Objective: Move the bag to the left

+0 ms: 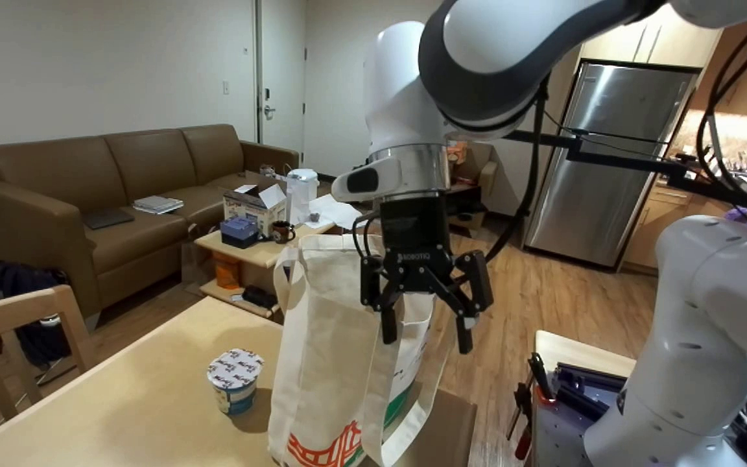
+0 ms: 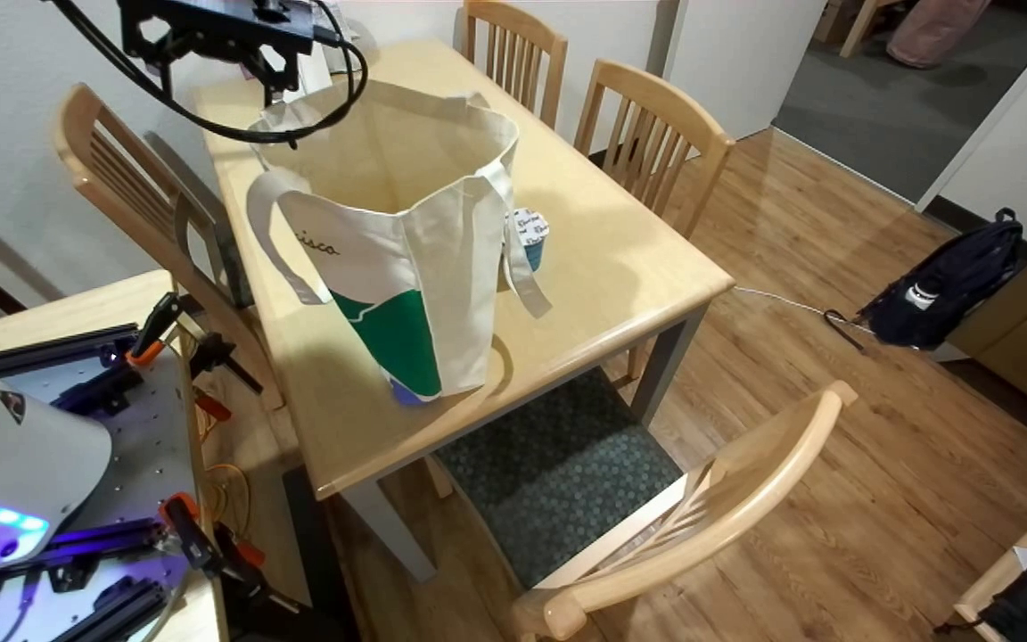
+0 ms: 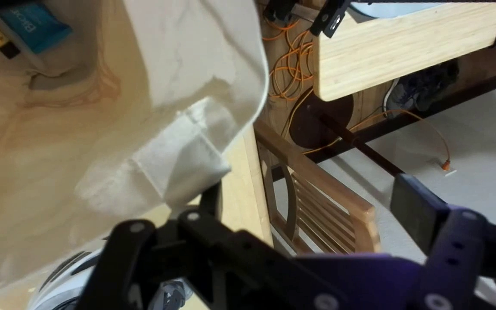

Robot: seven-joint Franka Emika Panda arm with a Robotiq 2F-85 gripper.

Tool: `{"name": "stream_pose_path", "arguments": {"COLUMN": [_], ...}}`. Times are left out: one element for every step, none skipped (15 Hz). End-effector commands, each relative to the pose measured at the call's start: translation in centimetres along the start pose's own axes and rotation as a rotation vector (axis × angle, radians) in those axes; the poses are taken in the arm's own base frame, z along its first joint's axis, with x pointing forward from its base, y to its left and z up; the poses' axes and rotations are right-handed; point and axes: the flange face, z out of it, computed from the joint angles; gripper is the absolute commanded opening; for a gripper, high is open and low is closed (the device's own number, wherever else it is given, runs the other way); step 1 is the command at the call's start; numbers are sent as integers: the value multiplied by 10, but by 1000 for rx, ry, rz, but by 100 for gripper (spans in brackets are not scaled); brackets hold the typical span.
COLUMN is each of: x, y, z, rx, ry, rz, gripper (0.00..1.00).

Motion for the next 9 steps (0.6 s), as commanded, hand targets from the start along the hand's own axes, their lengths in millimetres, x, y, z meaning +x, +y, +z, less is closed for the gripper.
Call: {"name": "stream_pose_path", "arguments": {"x": [-3, -2, -2, -2, -3, -4, -6, -9, -13], "y": [-6, -5, -6, -6, -6, -6, -6, -6, -6], "z": [-11, -19, -26, -34, -39, -42, -43, -43, -41], "rx": [-80, -101, -121, -146, -164, -173, -179, -184, -190], "ry": [10, 9, 23, 47, 53, 57, 72, 64, 52], "rz": [12, 7, 2, 2, 7, 18, 27, 49, 76], "gripper": [100, 100, 100, 100, 100, 100, 100, 100, 100]}}
